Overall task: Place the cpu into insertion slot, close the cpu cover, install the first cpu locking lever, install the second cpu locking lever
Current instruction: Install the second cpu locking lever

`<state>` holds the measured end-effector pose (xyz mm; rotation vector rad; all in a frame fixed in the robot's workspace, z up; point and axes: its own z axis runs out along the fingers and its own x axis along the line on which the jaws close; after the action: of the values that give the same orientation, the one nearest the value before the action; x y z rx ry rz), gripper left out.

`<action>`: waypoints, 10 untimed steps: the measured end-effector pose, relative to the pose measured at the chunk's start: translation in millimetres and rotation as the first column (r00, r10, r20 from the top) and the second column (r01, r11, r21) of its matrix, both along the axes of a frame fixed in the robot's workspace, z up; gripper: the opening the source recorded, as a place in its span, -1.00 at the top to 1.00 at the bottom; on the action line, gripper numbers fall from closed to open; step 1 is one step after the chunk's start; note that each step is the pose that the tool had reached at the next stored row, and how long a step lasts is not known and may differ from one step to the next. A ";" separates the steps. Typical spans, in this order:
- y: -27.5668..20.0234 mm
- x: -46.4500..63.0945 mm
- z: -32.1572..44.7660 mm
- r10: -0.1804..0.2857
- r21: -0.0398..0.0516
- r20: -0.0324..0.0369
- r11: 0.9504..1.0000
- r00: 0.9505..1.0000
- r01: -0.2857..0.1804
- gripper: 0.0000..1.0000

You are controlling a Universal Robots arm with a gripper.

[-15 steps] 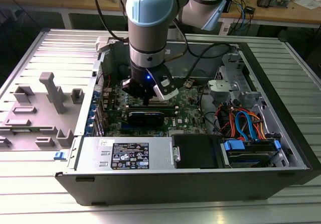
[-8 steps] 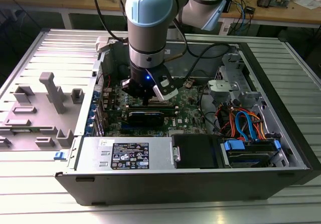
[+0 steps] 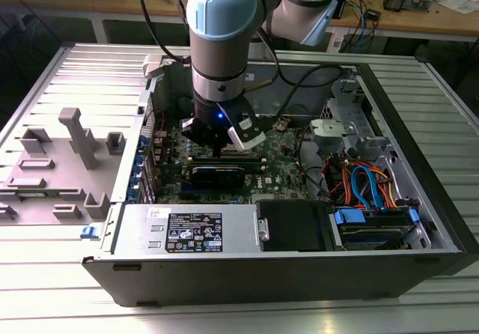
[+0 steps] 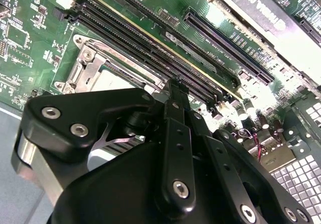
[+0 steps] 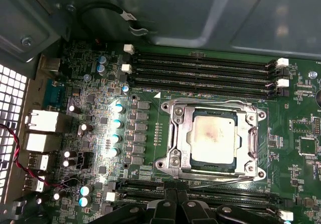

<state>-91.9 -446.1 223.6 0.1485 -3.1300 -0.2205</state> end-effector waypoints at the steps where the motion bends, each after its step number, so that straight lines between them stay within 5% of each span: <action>1: 0.0 0.0 0.0 0.000 0.000 0.000 1.000 1.000 0.000 0.79; 6: 0.0 -0.2 -0.7 0.000 0.001 0.000 1.000 1.000 0.000 0.79; 8: -0.1 -2.9 -6.6 0.000 0.023 0.000 1.000 1.000 0.000 0.79; 10: -0.2 -5.0 -8.8 0.000 0.031 0.000 1.000 1.000 0.000 0.79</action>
<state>-96.9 -446.3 214.7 0.1487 -3.1280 -0.2689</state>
